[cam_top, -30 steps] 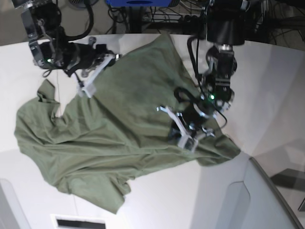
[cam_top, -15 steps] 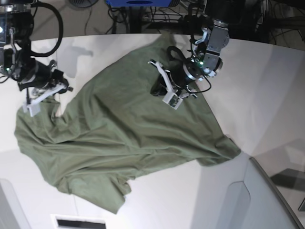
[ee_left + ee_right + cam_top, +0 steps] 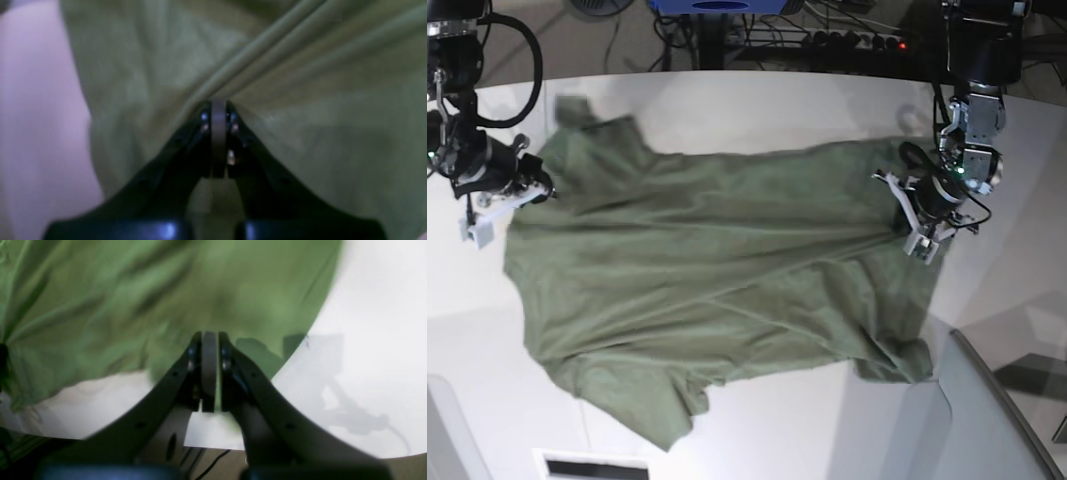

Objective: Layout the t-shirt on the table in an organized manner, then fold the t-shirt properly
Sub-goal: 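Lay the shirt down and drag both grippers apart along its edge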

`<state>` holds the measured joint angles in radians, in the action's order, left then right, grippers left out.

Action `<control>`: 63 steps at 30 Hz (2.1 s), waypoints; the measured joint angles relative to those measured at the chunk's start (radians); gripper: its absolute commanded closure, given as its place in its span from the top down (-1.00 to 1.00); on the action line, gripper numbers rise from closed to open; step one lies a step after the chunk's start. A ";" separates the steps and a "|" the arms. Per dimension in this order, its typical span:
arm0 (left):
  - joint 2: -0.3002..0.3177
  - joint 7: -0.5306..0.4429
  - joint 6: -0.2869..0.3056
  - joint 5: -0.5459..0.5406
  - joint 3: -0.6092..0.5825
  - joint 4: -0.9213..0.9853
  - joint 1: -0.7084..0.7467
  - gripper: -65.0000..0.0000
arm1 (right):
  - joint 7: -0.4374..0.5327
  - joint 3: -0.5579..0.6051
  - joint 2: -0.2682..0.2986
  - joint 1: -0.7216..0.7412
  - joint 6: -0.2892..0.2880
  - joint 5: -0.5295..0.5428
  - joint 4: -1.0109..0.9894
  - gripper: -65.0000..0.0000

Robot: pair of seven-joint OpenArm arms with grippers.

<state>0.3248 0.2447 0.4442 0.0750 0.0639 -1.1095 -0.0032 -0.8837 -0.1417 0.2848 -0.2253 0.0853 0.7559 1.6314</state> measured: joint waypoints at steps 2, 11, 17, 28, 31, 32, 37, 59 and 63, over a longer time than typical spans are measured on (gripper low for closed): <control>-0.008 0.011 0.002 0.001 -0.001 -0.047 0.014 -1.00 | 0.001 0.000 0.000 0.005 0.000 -0.001 0.000 -0.97; -0.079 0.011 0.008 0.005 -0.006 -0.192 0.138 -1.00 | -0.058 0.002 -0.003 -0.014 -0.001 0.000 -0.002 -0.97; -0.082 -0.005 0.009 -0.004 0.056 -0.188 0.173 -1.00 | -0.015 0.002 0.000 0.020 -0.007 -0.003 -0.157 -0.97; -0.075 0.000 0.008 0.000 0.245 -0.190 0.187 -1.00 | -0.001 0.004 -0.002 0.103 -0.140 0.000 -0.238 -0.98; -0.075 0.000 0.004 0.004 0.251 -0.189 0.181 -1.00 | 0.003 0.004 -0.005 0.171 -0.169 -0.071 -0.351 -0.98; -0.076 -0.001 0.005 0.004 0.251 -0.189 0.178 -1.00 | 0.002 0.004 -0.004 0.180 -0.190 -0.105 -0.374 -0.98; -0.079 0.000 0.005 0.004 0.251 -0.189 0.177 -1.00 | 0.009 -0.008 -0.002 0.181 -0.207 -0.137 -0.425 -0.98; -0.109 -0.001 0.018 -0.013 0.343 -0.193 0.175 -1.00 | -0.027 -0.155 -0.016 -0.037 -0.113 -0.137 -0.047 -0.80; -0.117 0.003 0.003 -0.144 0.502 -0.193 0.193 -1.00 | -0.159 -0.298 -0.105 -0.053 -0.114 -0.113 0.027 -0.17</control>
<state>0.2081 0.2474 0.4477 -0.0692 0.5655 -1.3025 0.1894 -1.0424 -0.4393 0.1802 -0.2779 -0.0284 0.6434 1.6585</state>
